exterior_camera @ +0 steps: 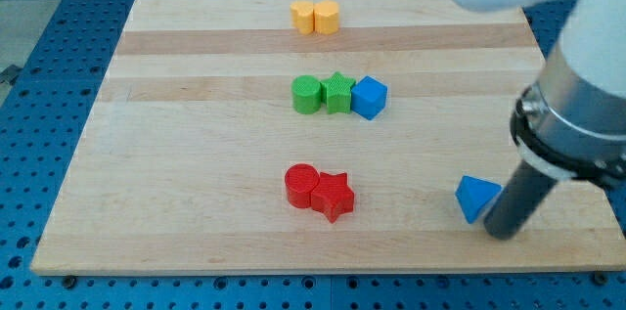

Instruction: Push the blue triangle diagonal to the blue cube

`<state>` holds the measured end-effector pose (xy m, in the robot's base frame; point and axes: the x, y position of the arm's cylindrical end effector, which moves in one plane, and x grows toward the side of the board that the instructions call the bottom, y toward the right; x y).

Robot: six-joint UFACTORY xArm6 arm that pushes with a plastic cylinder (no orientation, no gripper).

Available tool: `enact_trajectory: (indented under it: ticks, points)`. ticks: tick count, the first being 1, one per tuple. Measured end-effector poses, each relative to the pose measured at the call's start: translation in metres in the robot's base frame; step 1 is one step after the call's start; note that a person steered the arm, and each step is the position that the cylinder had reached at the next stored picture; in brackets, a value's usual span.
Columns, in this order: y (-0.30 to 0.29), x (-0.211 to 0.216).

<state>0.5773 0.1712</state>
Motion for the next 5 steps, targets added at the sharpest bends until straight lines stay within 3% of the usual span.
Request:
enact_trajectory:
  ticks: [2, 5]
  points:
    - [-0.01, -0.074]
    - [0.021, -0.019]
